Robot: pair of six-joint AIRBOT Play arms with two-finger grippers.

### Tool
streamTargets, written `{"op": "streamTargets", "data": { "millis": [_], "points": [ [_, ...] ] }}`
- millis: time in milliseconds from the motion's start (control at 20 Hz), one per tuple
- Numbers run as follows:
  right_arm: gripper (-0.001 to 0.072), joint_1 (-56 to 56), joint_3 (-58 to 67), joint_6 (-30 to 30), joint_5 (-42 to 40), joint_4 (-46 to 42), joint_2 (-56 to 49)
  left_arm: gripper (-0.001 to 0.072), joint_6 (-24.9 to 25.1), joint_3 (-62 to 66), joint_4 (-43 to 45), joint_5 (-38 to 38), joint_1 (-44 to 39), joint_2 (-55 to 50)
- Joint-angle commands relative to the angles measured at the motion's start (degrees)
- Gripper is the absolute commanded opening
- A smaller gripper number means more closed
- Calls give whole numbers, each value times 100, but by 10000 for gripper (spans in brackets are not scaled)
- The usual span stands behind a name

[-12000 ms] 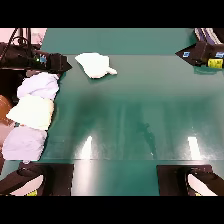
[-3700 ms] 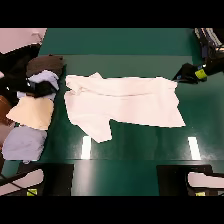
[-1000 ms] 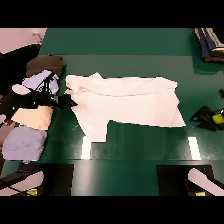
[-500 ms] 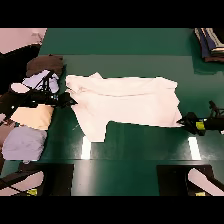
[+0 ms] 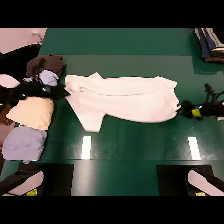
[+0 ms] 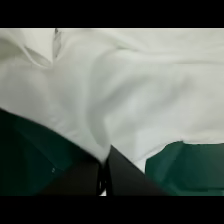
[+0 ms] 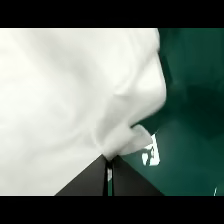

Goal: Fold the shirts.

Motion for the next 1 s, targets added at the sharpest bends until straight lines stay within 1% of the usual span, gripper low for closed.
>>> {"op": "streamTargets", "data": {
  "millis": [0, 100, 250, 400, 500, 550, 650, 750, 850, 950],
  "points": [
    [12, 85, 1158, -17, 295, 31, 837, 27, -341, 1178, 946, -278, 4, 949],
    [13, 76, 2122, -17, 404, 24, 1316, 28, -339, 2153, 962, -216, 2, 1469],
    [12, 76, 3560, -15, 413, -22, 1858, 27, -378, 3781, 960, -199, 2, 1799],
    [13, 76, 4920, 46, 629, -562, 2131, 27, -649, 5300, 962, -90, 2, 1808],
    [12, 76, 5840, 212, 1075, -1113, 2059, 26, -782, 5947, 962, 181, 2, 1790],
    [12, 76, 6352, 286, 1386, -1322, 1928, 26, -789, 6120, 955, 352, 2, 1790],
    [12, 76, 7353, 315, 2035, -1475, 1515, 26, -896, 6210, 957, 540, 2, 1790],
    [12, 76, 7973, 321, 2509, -1464, 1080, 26, -960, 6194, 955, 179, 2, 1681],
    [12, 79, 7930, 385, 2791, -1451, 719, 26, -1084, 5897, 951, -330, 2, 1397],
    [12, 79, 7219, 389, 2879, -1451, 496, 27, -1086, 5285, 922, -758, 2, 1095]
  ]
}}
